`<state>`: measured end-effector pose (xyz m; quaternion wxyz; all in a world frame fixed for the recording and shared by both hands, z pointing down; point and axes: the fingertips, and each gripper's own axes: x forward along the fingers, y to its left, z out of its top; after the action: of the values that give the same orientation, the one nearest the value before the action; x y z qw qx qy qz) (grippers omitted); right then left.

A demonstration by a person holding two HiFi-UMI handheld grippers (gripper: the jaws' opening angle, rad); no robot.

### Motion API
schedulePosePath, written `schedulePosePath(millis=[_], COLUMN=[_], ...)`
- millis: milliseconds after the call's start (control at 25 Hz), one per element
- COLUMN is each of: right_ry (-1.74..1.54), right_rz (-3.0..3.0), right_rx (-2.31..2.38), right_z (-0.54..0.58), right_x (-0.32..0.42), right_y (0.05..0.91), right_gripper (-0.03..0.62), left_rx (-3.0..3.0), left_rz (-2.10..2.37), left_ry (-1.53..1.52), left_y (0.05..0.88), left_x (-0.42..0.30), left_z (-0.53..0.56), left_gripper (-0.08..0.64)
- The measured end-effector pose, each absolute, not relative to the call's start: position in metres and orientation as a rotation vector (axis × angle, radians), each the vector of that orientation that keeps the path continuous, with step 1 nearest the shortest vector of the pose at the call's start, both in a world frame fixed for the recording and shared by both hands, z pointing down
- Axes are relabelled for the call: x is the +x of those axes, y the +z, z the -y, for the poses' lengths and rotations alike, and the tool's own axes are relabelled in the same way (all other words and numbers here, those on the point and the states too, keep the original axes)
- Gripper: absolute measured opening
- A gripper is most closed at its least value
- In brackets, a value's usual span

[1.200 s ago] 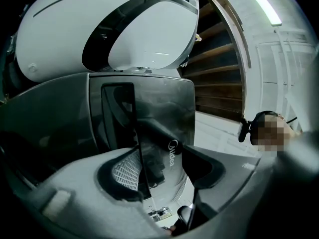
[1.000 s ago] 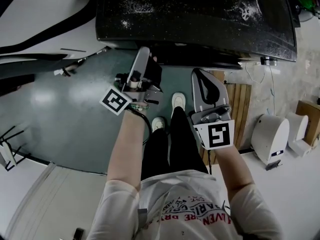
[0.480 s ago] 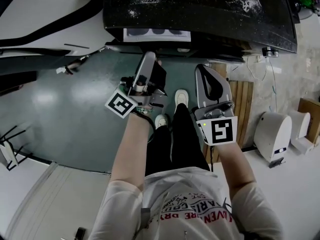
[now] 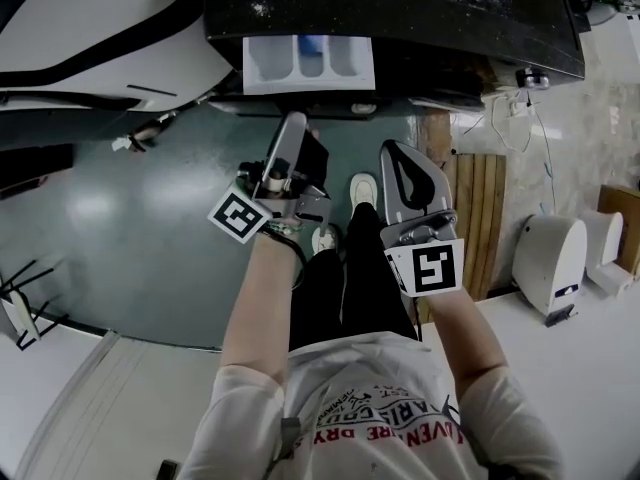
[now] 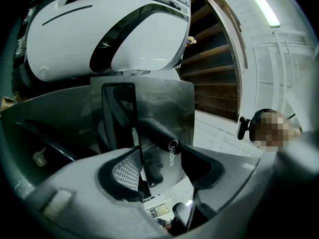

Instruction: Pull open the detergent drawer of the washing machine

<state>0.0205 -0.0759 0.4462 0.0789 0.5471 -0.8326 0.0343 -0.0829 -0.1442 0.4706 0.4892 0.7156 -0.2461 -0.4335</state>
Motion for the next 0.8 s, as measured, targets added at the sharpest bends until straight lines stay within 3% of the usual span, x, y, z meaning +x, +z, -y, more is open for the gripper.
schedulePosePath(millis=[800], right_ry=[0.084], right_rz=[2.436], right_rx=[1.693], right_z=[0.035], right_x=[0.017], right_y=[0.448], right_gripper=[0.0], left_rx=[1.744], left_rz=[0.578], left_ry=[-1.046], left_y=[0.474], left_x=[-0.088], left_z=[0.082], left_gripper=[0.247])
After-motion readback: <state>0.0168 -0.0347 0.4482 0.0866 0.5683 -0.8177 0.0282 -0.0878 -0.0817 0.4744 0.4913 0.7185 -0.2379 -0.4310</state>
